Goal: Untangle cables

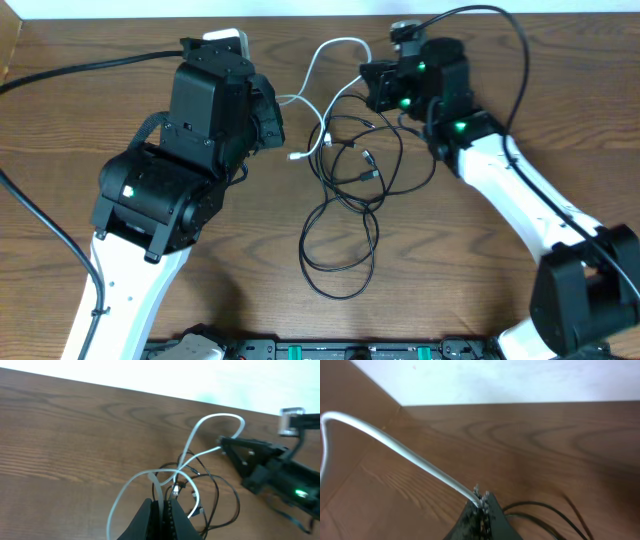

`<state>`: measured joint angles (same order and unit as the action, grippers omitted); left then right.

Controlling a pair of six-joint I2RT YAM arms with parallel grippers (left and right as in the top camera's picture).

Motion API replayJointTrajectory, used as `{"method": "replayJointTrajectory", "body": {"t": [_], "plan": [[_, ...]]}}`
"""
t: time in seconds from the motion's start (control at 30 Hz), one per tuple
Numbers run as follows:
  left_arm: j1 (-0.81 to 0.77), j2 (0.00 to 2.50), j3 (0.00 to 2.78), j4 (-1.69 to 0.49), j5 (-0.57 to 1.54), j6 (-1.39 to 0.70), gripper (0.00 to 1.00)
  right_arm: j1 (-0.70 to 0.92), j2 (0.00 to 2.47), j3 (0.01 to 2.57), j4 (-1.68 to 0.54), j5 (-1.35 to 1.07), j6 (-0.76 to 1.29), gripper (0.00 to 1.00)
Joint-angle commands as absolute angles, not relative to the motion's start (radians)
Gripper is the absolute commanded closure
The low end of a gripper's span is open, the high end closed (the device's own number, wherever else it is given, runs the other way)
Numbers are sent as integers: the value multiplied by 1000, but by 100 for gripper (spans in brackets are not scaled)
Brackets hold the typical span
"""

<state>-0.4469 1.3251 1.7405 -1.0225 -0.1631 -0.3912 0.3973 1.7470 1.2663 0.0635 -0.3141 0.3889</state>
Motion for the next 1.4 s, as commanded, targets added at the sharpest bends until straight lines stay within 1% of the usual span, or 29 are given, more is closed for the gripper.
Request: {"method": "replayJointTrajectory", "body": {"t": [0.0, 0.3, 0.5, 0.67, 0.77, 0.97, 1.07, 1.17, 1.27, 1.37], "plan": [[-443, 1343, 1745, -1028, -168, -378, 92, 437, 1819, 1269, 116, -297, 352, 99], [-443, 1347, 1745, -1027, -169, -378, 92, 548, 1999, 1269, 468, -233, 363, 99], [-443, 1347, 1745, -1028, -169, -378, 92, 583, 2016, 1270, 592, -110, 369, 99], [-443, 1347, 1745, -1028, -169, -378, 92, 570, 2002, 1270, 668, -132, 369, 99], [-443, 1347, 1745, -1027, -169, -378, 92, 549, 1975, 1270, 695, -280, 348, 99], [-443, 1347, 1745, -1012, -169, -378, 92, 508, 1929, 1270, 772, -737, 269, 99], [-443, 1347, 1745, -1008, -169, -378, 92, 483, 1929, 1270, 769, -960, 222, 99], [-443, 1347, 1745, -1009, -169, -378, 92, 459, 1931, 1270, 715, -1154, 142, 99], [-443, 1347, 1745, -1009, -169, -378, 92, 448, 1931, 1270, 626, -1193, 68, 99], [-443, 1347, 1745, -1009, -169, -378, 92, 453, 1931, 1270, 582, -1215, -46, 99]]}}
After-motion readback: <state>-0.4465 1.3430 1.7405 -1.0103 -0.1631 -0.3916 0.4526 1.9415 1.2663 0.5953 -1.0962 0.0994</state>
